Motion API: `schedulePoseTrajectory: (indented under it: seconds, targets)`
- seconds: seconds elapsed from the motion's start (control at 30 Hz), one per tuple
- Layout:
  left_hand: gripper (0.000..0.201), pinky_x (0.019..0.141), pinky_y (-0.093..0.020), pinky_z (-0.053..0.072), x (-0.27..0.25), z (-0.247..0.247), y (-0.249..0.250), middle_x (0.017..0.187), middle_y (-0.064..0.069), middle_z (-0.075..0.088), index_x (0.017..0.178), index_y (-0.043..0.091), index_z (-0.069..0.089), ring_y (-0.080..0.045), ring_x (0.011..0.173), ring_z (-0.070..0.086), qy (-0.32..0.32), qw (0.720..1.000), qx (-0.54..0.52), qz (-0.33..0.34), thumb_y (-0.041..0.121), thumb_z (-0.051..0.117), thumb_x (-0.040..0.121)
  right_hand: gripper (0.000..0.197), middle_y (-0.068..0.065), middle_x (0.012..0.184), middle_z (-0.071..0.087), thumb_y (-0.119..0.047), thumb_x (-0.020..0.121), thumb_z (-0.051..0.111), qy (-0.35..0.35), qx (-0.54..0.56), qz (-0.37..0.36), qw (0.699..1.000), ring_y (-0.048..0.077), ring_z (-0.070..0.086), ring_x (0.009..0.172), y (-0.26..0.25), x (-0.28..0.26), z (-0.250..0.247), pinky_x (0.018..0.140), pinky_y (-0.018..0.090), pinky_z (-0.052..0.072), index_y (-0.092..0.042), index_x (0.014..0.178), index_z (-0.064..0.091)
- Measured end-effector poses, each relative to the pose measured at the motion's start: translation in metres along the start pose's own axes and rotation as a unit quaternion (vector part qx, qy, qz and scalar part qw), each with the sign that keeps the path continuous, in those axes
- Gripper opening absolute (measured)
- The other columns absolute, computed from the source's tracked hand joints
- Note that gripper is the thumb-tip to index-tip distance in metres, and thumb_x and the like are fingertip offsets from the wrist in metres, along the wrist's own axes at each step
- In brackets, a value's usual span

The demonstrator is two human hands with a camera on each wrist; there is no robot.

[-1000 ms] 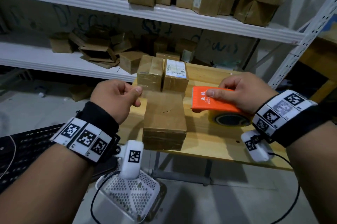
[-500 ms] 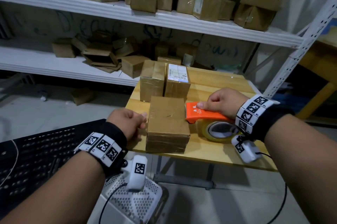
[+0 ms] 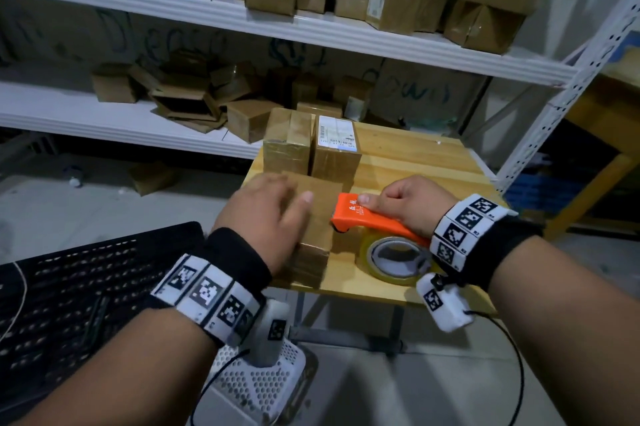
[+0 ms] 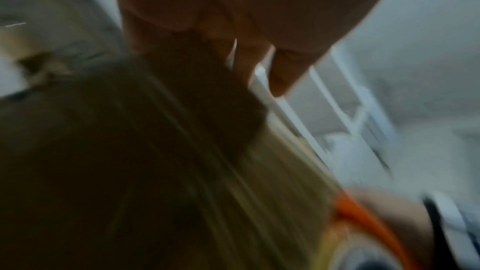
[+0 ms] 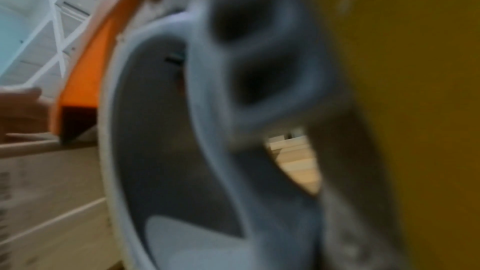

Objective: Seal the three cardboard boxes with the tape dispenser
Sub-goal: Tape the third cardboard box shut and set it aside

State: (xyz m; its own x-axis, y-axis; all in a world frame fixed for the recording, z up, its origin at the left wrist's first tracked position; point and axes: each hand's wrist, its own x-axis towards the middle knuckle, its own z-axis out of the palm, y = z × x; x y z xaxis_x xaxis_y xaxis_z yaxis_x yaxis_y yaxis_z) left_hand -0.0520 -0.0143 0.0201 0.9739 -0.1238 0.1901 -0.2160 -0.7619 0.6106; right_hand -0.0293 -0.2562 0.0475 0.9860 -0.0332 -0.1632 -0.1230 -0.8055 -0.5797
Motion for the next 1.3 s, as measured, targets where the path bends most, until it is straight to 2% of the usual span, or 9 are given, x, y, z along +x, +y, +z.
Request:
schedulePoseTrajectory:
  seconds: [0.07,0.17,0.27,0.37,0.5,0.6,0.7,0.8,1.3]
  targets:
    - [0.090,0.117,-0.049,0.032,-0.005,0.006,0.007,0.164,0.002,0.028,0.150,0.030,0.042,-0.027,0.150,0.024,-0.088,0.986,0.140,0.024,0.087,0.025,0.082,0.058,-0.002,0.061,0.072,-0.075,0.084,0.064,0.021,0.006,0.003,1.000,0.017,0.070,0.058,-0.004,-0.005,0.010,0.065,0.033,0.055,-0.019,0.076,0.073]
    - [0.107,0.117,-0.058,0.031,-0.008,0.014,0.005,0.168,0.007,0.009,0.155,0.033,0.022,-0.033,0.154,0.004,-0.121,0.968,0.221,0.019,0.096,0.037,0.070,0.060,-0.001,0.063,0.070,-0.076,0.086,0.060,0.063,0.004,-0.003,0.998,0.020,0.068,0.061,-0.003,-0.013,0.021,0.064,0.033,0.052,-0.019,0.074,0.071]
    - [0.095,0.115,-0.053,0.036,-0.005,0.017,-0.003,0.167,0.009,0.012,0.153,0.037,0.023,-0.034,0.150,0.013,-0.105,0.971,0.209,0.038,0.081,0.053,0.075,0.061,0.005,0.075,0.073,-0.075,0.088,0.057,0.090,-0.004,-0.005,0.996,0.022,0.070,0.070,-0.003,-0.020,0.023,0.066,0.033,0.051,-0.018,0.078,0.073]
    - [0.094,0.113,-0.050,0.039,0.001,0.017,-0.010,0.164,0.013,0.019,0.152,0.040,0.029,-0.032,0.146,0.022,-0.102,0.972,0.207,0.044,0.080,0.052,0.071,0.059,0.001,0.074,0.071,-0.076,0.089,0.054,0.097,-0.008,-0.017,0.995,0.018,0.068,0.069,-0.002,-0.026,0.024,0.063,0.031,0.049,-0.020,0.078,0.072]
    - [0.098,0.114,-0.048,0.038,0.003,0.019,-0.015,0.164,0.014,0.020,0.154,0.040,0.028,-0.032,0.145,0.027,-0.100,0.968,0.225,0.052,0.084,0.050,0.069,0.054,-0.004,0.077,0.075,-0.076,0.085,0.060,0.116,0.043,-0.019,0.992,0.015,0.072,0.071,0.007,-0.033,0.027,0.077,0.040,0.061,-0.024,0.084,0.074]
    - [0.101,0.114,-0.047,0.039,0.006,0.021,-0.018,0.164,0.015,0.020,0.153,0.041,0.028,-0.031,0.144,0.030,-0.093,0.965,0.239,0.056,0.088,0.043,0.065,0.055,-0.009,0.089,0.075,-0.081,0.072,0.068,0.090,0.050,-0.022,0.994,0.008,0.071,0.078,0.007,-0.040,0.024,0.071,0.033,0.057,-0.032,0.096,0.070]
    - [0.107,0.115,-0.047,0.037,0.007,0.023,-0.021,0.164,0.015,0.020,0.153,0.042,0.028,-0.029,0.144,0.033,-0.085,0.964,0.243,0.059,0.092,0.033,0.059,0.082,-0.018,0.103,0.067,-0.089,0.051,0.070,0.052,-0.003,-0.047,0.998,0.004,0.064,0.090,0.004,-0.048,0.026,0.074,0.031,0.053,-0.041,0.117,0.060]
    - [0.108,0.115,-0.045,0.037,0.007,0.022,-0.018,0.165,0.015,0.020,0.154,0.042,0.027,-0.031,0.141,0.037,-0.078,0.964,0.249,0.055,0.091,0.029,0.058,0.079,-0.020,0.108,0.065,-0.081,0.064,0.075,0.062,-0.073,-0.084,0.992,0.006,0.062,0.096,0.004,-0.050,0.029,0.086,0.034,0.056,-0.043,0.130,0.055]
    - [0.111,0.117,-0.040,0.035,0.004,0.017,-0.007,0.164,0.024,0.017,0.154,0.046,0.028,-0.026,0.143,0.037,-0.088,0.967,0.237,0.032,0.090,0.031,0.053,0.054,-0.019,0.095,0.067,-0.072,0.069,0.080,0.039,-0.058,-0.044,0.997,0.001,0.062,0.085,0.023,-0.059,0.005,0.075,0.029,0.055,-0.041,0.109,0.064]
